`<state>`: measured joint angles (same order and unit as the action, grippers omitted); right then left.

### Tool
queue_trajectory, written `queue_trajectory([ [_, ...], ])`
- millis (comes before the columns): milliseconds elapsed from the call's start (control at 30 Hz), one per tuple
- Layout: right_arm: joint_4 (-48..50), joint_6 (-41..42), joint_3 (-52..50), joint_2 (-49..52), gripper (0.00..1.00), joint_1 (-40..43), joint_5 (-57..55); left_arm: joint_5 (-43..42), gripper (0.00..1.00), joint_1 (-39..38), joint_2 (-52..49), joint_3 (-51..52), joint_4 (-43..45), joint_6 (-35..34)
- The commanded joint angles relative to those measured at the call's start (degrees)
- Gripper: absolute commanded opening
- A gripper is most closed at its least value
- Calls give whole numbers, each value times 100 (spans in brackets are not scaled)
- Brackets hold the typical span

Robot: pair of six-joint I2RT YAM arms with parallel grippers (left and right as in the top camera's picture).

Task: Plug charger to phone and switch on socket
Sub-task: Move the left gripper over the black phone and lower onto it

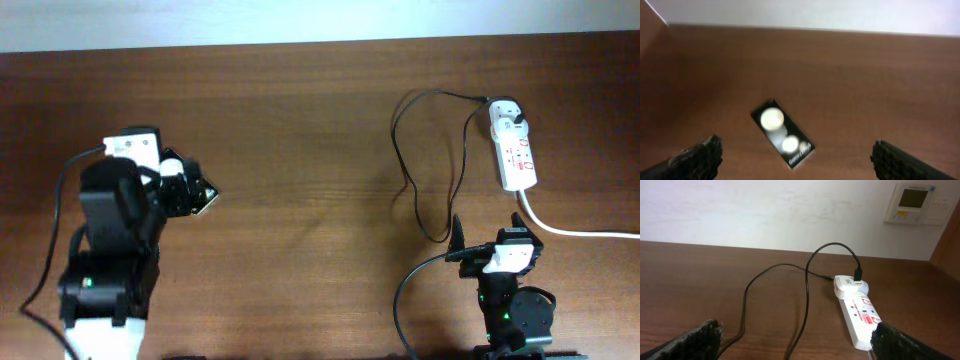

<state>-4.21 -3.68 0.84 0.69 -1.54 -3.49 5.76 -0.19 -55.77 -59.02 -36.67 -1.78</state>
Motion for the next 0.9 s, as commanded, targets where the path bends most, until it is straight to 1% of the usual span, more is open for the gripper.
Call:
queue_trajectory([
  [0, -17, -39, -52, -44, 99, 4, 28, -577, 99, 35, -299, -151, -538, -146],
  [33, -17, -39, -52, -44, 99, 4, 28, -800, 99, 35, -424, -151, -898, -146],
  [100, -17, -39, -52, -44, 99, 4, 28, -1123, 99, 35, -603, -149, -1320, -153],
  [133, -17, -39, -52, -44, 99, 4, 28, -1497, 99, 35, -708, -144, -1307, -168],
  [167, -17, -39, -52, -44, 99, 4, 28, -1644, 99, 35, -765, -144, -1276, -168],
  [200, -17, -39, -52, -44, 99, 4, 28, -1692, 99, 35, -903, -144, -1130, -195],
  [233, -17, -39, -52, -44, 99, 4, 28, -1692, 99, 35, -1054, -144, -1029, -361],
  [267, -17, -39, -52, -44, 99, 4, 28, -1598, 99, 35, -1198, -144, -973, -575],
  [300, -17, -39, -52, -44, 99, 4, 28, -1248, 99, 35, -1346, -144, -966, -1067],
  [333, -17, -39, -52, -44, 99, 4, 28, -745, 99, 35, -1515, -146, -994, -1777],
  [367, -17, -39, -52, -44, 99, 4, 28, -437, 99, 35, -1661, -146, -1010, -2271],
  [400, -17, -39, -52, -44, 99, 4, 28, -214, 99, 35, -1792, -149, -1008, -2682],
  [467, -17, -39, -52, -44, 99, 4, 28, 133, 99, 35, -2033, -175, -1005, -3261],
  [533, -17, -39, -52, -44, 99, 4, 28, 380, 99, 35, -2326, -249, -1008, -3637],
  [600, -17, -39, -52, -44, 99, 4, 28, 654, 99, 35, -2868, -426, -1005, -4076],
  [667, -17, -39, -52, -44, 99, 4, 28, 986, 99, 35, -3303, -629, -986, -4258],
  [733, -17, -39, -52, -44, 99, 4, 28, 1220, 99, 35, -3606, -767, -874, -4260],
  [767, -17, -39, -52, -44, 99, 4, 28, 1303, 99, 35, -3731, -767, -778, -4264],
  [867, -17, -39, -52, -44, 99, 4, 28, 1360, 99, 37, -4050, -767, -728, -4636],
])
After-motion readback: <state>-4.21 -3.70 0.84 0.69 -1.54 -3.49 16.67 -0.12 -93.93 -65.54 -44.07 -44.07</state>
